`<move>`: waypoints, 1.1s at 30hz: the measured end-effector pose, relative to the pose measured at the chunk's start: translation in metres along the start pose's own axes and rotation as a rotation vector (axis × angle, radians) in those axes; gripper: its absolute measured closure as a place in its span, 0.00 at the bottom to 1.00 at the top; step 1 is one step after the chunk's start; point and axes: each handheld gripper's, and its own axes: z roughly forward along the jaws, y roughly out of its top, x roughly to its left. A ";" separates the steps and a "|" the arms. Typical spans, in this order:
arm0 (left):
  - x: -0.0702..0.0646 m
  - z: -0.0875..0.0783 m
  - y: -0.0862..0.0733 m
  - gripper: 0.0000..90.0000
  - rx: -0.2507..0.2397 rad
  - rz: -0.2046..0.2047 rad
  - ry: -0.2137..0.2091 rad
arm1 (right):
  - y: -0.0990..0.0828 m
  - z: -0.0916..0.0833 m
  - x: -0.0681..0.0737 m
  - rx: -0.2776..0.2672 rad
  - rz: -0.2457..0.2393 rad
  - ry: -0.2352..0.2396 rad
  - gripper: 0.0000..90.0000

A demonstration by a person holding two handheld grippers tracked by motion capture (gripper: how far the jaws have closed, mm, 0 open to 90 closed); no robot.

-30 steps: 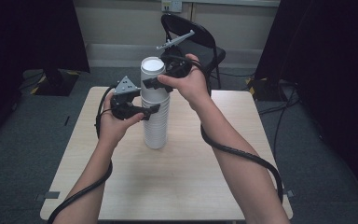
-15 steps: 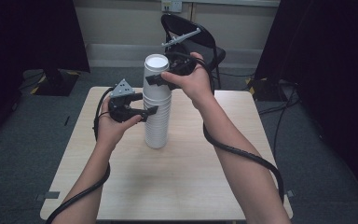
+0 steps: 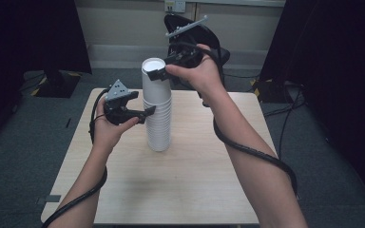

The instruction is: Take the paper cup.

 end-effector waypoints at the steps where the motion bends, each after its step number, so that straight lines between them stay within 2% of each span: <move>1: 0.000 0.001 0.000 0.18 0.002 0.004 -0.005 | 0.002 -0.003 -0.001 0.000 0.003 -0.004 0.22; 2: -0.001 0.002 0.001 0.18 0.004 0.007 -0.003 | 0.006 -0.008 -0.003 0.003 0.015 -0.018 0.24; 4: -0.002 0.004 0.001 0.18 0.001 0.006 -0.003 | 0.010 -0.014 -0.005 0.002 0.021 -0.020 0.34; 6: -0.003 0.004 0.001 0.18 -0.002 0.011 -0.006 | 0.014 -0.018 -0.007 0.009 0.027 -0.049 0.45; 9: -0.004 0.006 0.002 0.19 -0.006 0.019 -0.011 | 0.016 -0.018 -0.011 0.017 0.041 -0.085 0.62; 10: -0.005 0.006 0.002 0.19 -0.006 0.016 -0.011 | 0.017 -0.016 -0.011 0.033 0.032 -0.094 0.67; 14: -0.007 0.010 0.004 0.17 -0.001 0.025 -0.007 | 0.016 -0.006 -0.012 0.084 0.035 -0.094 0.75; 17: -0.007 0.011 0.004 0.16 -0.008 0.028 -0.005 | 0.016 -0.004 -0.012 0.077 0.048 -0.085 0.87; 20: -0.008 0.012 0.004 0.15 -0.003 0.017 -0.008 | 0.019 -0.005 -0.009 0.100 0.045 -0.101 0.93; 23: -0.008 0.012 0.004 0.18 0.013 0.003 -0.033 | 0.021 -0.010 -0.010 0.086 0.057 -0.103 1.00; 24: -0.008 0.013 0.004 0.19 0.013 0.015 -0.035 | 0.022 -0.012 -0.010 0.087 0.059 -0.102 1.00; 28: -0.009 0.013 0.005 0.20 0.016 0.018 -0.037 | 0.023 -0.014 -0.008 0.105 0.044 -0.117 1.00; 33: -0.008 0.011 0.004 0.22 0.019 0.022 -0.042 | 0.023 -0.017 -0.009 0.066 0.069 -0.111 1.00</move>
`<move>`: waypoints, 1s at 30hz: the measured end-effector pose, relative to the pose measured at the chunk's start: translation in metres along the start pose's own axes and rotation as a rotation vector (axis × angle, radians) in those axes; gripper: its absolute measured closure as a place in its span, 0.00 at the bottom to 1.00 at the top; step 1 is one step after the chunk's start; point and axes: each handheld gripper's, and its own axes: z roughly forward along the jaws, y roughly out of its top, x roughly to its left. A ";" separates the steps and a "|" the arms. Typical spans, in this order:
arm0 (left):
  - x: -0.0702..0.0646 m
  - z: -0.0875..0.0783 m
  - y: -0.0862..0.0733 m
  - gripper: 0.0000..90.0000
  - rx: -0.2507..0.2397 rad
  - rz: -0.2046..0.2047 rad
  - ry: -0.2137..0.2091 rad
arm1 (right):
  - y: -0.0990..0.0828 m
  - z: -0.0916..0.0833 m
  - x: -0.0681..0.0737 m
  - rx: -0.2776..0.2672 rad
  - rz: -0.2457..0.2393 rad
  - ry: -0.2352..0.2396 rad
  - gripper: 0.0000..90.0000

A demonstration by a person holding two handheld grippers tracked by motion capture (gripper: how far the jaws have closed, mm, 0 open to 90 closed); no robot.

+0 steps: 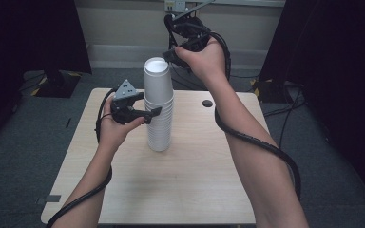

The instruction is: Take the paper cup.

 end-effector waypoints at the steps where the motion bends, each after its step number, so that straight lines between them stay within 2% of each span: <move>1: 0.000 0.000 0.000 0.22 0.002 0.001 -0.003 | 0.001 -0.001 0.001 -0.005 0.001 0.005 1.00; 3: 0.001 -0.001 0.000 0.23 0.002 0.008 -0.001 | 0.004 -0.004 0.001 -0.007 -0.005 -0.003 1.00; 6: 0.001 -0.003 0.001 0.25 -0.016 -0.003 0.003 | 0.005 -0.006 0.000 -0.011 0.002 -0.004 1.00; 8: 0.001 -0.005 0.003 0.24 -0.032 -0.001 0.016 | 0.004 -0.005 0.000 -0.016 0.009 0.007 1.00; 11: 0.001 -0.005 0.005 0.24 -0.021 0.010 0.020 | 0.003 -0.005 -0.002 -0.028 0.019 0.016 1.00; 19: 0.001 -0.005 0.009 0.27 -0.032 0.001 0.022 | -0.001 -0.005 -0.006 -0.060 0.047 0.062 0.98; 20: 0.001 -0.006 0.008 0.28 -0.031 0.003 0.032 | -0.002 -0.005 -0.006 -0.068 0.048 0.068 0.92; 21: 0.003 -0.007 0.007 0.29 -0.039 -0.012 0.022 | -0.003 -0.005 -0.006 -0.072 0.051 0.075 0.87; 22: 0.003 -0.007 0.007 0.30 -0.039 -0.012 0.022 | -0.003 -0.005 -0.006 -0.072 0.051 0.075 0.87; 23: 0.003 -0.007 0.007 0.30 -0.042 -0.014 0.019 | -0.005 -0.005 -0.005 -0.081 0.044 0.075 0.74; 25: 0.002 -0.007 0.008 0.30 -0.038 -0.014 0.020 | -0.008 -0.002 -0.002 -0.084 0.038 0.088 0.58; 28: 0.002 -0.006 0.008 0.30 -0.037 -0.021 0.021 | -0.012 0.000 0.004 -0.098 0.002 0.092 0.43; 30: 0.001 -0.006 0.008 0.30 -0.035 -0.023 0.018 | -0.014 0.002 0.007 -0.103 -0.003 0.091 0.40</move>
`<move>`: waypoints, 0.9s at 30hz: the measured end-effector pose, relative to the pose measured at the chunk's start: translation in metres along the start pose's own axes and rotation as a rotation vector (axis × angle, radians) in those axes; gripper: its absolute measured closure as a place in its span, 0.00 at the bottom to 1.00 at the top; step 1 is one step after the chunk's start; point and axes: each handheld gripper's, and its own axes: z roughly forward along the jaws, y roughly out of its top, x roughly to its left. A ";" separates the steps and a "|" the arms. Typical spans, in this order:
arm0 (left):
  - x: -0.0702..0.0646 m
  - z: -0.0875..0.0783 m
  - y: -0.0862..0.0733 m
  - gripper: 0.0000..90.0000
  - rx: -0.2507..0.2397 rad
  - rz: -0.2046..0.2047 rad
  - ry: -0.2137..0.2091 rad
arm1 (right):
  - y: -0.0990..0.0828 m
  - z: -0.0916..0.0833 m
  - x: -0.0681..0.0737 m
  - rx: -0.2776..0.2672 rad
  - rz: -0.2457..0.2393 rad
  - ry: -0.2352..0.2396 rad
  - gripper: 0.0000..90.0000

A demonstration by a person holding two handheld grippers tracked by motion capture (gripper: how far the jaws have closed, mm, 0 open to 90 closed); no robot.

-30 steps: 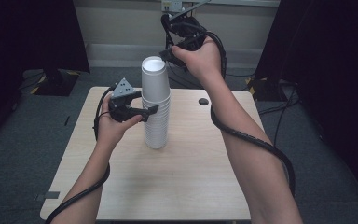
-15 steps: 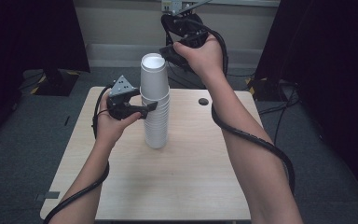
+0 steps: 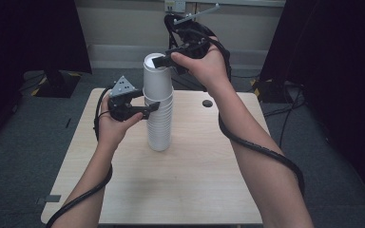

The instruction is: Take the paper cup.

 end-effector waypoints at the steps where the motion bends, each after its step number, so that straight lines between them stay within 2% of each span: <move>1: 0.000 0.000 0.000 0.29 0.001 0.000 0.001 | -0.001 0.001 0.000 -0.007 0.002 0.008 0.40; 3: 0.000 0.000 0.000 0.29 0.001 -0.003 0.001 | -0.003 0.002 0.000 -0.017 0.005 0.010 0.38; 5: 0.001 -0.001 -0.001 0.29 0.005 -0.004 0.003 | -0.003 0.002 0.000 -0.017 0.000 0.032 0.32; 8: 0.002 -0.001 -0.001 0.30 0.005 -0.006 -0.002 | -0.003 0.001 0.001 -0.023 -0.014 0.057 0.31; 11: 0.001 0.000 -0.002 0.29 0.004 -0.012 -0.003 | -0.007 0.005 0.005 0.026 -0.060 0.026 0.25; 13: 0.001 0.000 -0.002 0.29 0.005 -0.014 -0.001 | -0.012 0.010 0.007 0.037 -0.080 0.013 0.24; 17: 0.001 0.000 -0.002 0.29 0.010 -0.006 0.000 | -0.024 0.021 0.003 0.052 -0.090 -0.007 0.24; 21: 0.001 0.000 -0.002 0.29 0.008 -0.006 -0.004 | -0.030 0.029 0.000 0.042 -0.117 -0.028 0.23; 27: 0.000 0.001 -0.001 0.30 0.013 -0.005 0.002 | -0.035 0.033 -0.003 0.020 -0.096 -0.011 0.23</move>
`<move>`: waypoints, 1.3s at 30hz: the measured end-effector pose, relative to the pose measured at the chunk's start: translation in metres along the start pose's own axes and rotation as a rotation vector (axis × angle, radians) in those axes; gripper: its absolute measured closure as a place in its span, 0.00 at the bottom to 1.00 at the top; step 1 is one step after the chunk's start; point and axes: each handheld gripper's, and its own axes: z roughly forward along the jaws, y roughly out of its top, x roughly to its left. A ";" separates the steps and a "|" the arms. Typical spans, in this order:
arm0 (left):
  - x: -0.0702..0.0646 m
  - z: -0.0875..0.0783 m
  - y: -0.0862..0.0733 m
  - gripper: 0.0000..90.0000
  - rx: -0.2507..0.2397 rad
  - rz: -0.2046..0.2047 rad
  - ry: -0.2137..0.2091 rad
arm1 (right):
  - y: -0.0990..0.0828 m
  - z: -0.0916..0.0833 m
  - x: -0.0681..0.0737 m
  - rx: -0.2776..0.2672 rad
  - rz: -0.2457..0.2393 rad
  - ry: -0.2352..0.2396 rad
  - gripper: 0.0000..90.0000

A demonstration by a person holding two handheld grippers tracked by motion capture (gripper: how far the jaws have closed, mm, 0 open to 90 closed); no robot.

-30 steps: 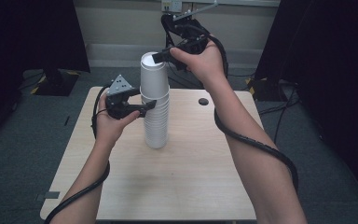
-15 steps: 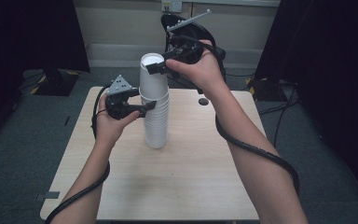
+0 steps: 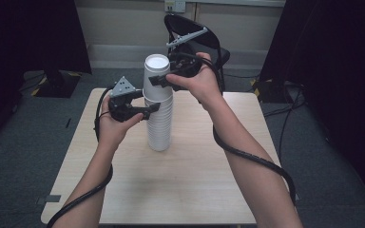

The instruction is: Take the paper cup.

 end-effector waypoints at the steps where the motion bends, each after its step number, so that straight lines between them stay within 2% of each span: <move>1: 0.000 0.000 0.000 0.30 -0.002 0.002 -0.001 | -0.001 0.000 0.000 -0.006 0.004 0.000 0.23; 8: 0.002 -0.001 -0.002 0.31 -0.006 -0.005 0.002 | 0.002 -0.006 0.000 -0.040 -0.002 -0.006 0.27; 15: 0.003 -0.001 -0.003 0.29 -0.002 -0.013 0.005 | 0.014 -0.023 0.001 -0.070 -0.008 0.016 0.42; 17: 0.003 0.000 -0.003 0.28 0.000 -0.015 -0.002 | 0.014 -0.023 0.002 -0.054 -0.023 0.017 0.38; 20: 0.000 0.002 -0.001 0.28 0.006 -0.010 -0.005 | 0.008 -0.014 0.004 -0.014 -0.037 -0.002 0.27; 24: -0.001 0.003 0.000 0.28 0.000 0.003 -0.009 | -0.001 0.000 0.003 -0.037 -0.032 -0.012 0.20; 27: -0.002 0.003 0.000 0.29 0.006 0.007 -0.015 | -0.004 0.007 0.001 -0.065 -0.029 -0.011 0.19; 29: -0.002 0.003 0.000 0.29 0.008 0.012 -0.016 | -0.004 0.009 0.000 -0.079 -0.025 -0.015 0.23; 35: -0.001 0.002 0.000 0.29 0.001 0.011 -0.012 | 0.002 0.005 0.003 -0.089 -0.053 -0.013 0.24; 39: -0.001 0.001 -0.001 0.29 -0.001 0.003 -0.010 | 0.007 0.000 0.005 -0.099 -0.049 -0.007 0.25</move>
